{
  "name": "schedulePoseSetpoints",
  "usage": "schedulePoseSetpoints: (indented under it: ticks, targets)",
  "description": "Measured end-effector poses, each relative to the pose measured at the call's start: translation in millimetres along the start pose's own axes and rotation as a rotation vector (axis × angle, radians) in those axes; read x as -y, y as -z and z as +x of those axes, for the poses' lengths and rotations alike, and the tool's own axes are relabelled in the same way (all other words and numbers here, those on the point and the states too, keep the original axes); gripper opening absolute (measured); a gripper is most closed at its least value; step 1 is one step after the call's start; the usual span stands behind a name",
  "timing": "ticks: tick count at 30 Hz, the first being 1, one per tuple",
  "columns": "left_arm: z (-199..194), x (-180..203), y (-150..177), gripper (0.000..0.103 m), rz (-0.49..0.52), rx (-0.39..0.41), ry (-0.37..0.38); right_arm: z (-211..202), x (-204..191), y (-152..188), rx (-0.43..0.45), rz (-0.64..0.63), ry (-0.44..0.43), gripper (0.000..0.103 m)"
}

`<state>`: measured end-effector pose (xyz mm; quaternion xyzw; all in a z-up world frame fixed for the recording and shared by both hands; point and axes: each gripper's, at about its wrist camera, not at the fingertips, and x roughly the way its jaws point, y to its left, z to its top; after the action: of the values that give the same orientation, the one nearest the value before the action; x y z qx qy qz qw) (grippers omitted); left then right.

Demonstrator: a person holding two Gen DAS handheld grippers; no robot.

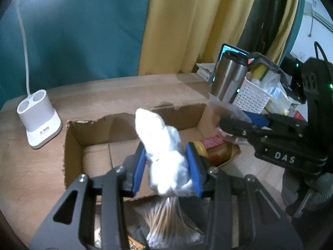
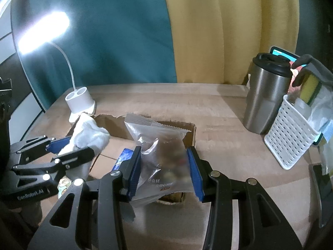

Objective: Organize objects
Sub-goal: 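Carry the white cloth with the left gripper while the right gripper carries the snack bag to the box, then release the cloth into the box with the left gripper while the right gripper releases the snack bag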

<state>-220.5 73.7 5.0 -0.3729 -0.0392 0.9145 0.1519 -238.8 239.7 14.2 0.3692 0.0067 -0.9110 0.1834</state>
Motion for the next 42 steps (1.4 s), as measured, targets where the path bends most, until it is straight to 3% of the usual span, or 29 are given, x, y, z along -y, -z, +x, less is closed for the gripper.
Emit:
schedulePoseSetpoints:
  ticks: [23, 30, 42]
  targets:
    - [32.7, 0.5, -5.3, 0.040, -0.031, -0.033, 0.035, 33.6, 5.9, -14.2, -0.038, -0.008, 0.009, 0.046]
    - [41.3, 3.1, -3.7, 0.040, -0.037, -0.055, 0.031, 34.0, 9.2, -18.0, -0.033, 0.006, 0.007, 0.062]
    - [54.3, 12.5, -4.6, 0.041, -0.059, -0.094, 0.074, 28.2, 22.5, -10.2, -0.036, 0.039, 0.021, 0.063]
